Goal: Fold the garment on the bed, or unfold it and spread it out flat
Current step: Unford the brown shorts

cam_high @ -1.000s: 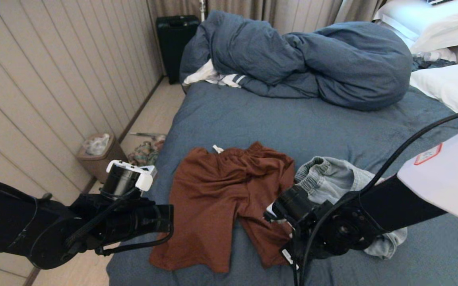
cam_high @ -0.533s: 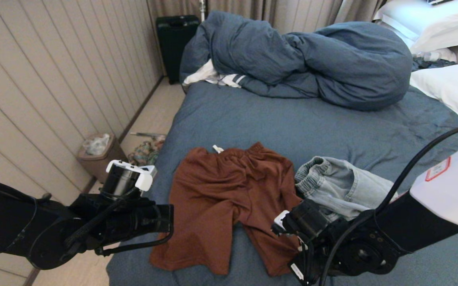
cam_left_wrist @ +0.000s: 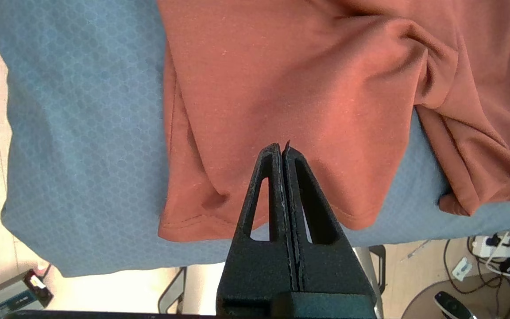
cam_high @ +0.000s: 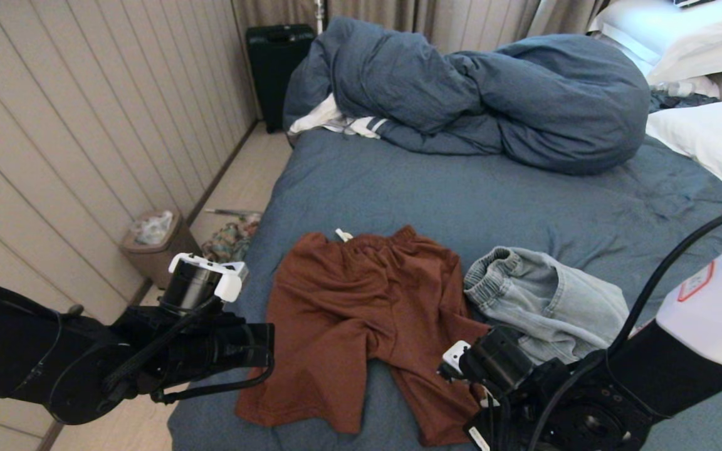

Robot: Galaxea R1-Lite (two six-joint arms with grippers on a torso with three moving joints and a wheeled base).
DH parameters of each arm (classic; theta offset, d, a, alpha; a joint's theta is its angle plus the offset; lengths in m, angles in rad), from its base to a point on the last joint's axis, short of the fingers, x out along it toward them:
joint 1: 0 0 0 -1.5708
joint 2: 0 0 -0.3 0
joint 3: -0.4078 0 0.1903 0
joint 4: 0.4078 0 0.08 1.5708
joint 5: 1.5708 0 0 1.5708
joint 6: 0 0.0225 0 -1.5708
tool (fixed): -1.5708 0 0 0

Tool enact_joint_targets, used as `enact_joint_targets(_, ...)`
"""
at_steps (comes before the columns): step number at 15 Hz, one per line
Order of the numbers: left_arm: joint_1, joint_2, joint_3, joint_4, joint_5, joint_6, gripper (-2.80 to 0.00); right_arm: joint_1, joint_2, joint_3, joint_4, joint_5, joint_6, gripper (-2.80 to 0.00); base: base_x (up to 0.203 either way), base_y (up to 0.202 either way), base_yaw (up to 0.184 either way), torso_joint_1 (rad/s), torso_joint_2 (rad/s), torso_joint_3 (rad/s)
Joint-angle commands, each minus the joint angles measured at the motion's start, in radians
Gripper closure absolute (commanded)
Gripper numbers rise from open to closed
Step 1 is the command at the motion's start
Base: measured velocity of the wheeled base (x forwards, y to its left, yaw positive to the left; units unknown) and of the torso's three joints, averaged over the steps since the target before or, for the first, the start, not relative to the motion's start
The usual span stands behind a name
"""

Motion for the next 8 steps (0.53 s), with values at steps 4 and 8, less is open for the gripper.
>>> enact_joint_targets(4, 0.000, -0.004, 0.000, -0.002, -0.001, -0.003, 0.00, -0.021, -0.133, 0.015, -0.057, 0.009, 0.000, -2.80, 0.000, 0.000, 0.000, 0.000, 0.00, 0.000)
enact_joint_targets(8, 0.002, 0.000, -0.019, -0.002, 0.002, -0.003, 0.00, -0.096, -0.242, -0.145, -0.065, 0.012, 0.005, -2.80, 0.000, 0.000, 0.000, 0.000, 0.00, 0.000)
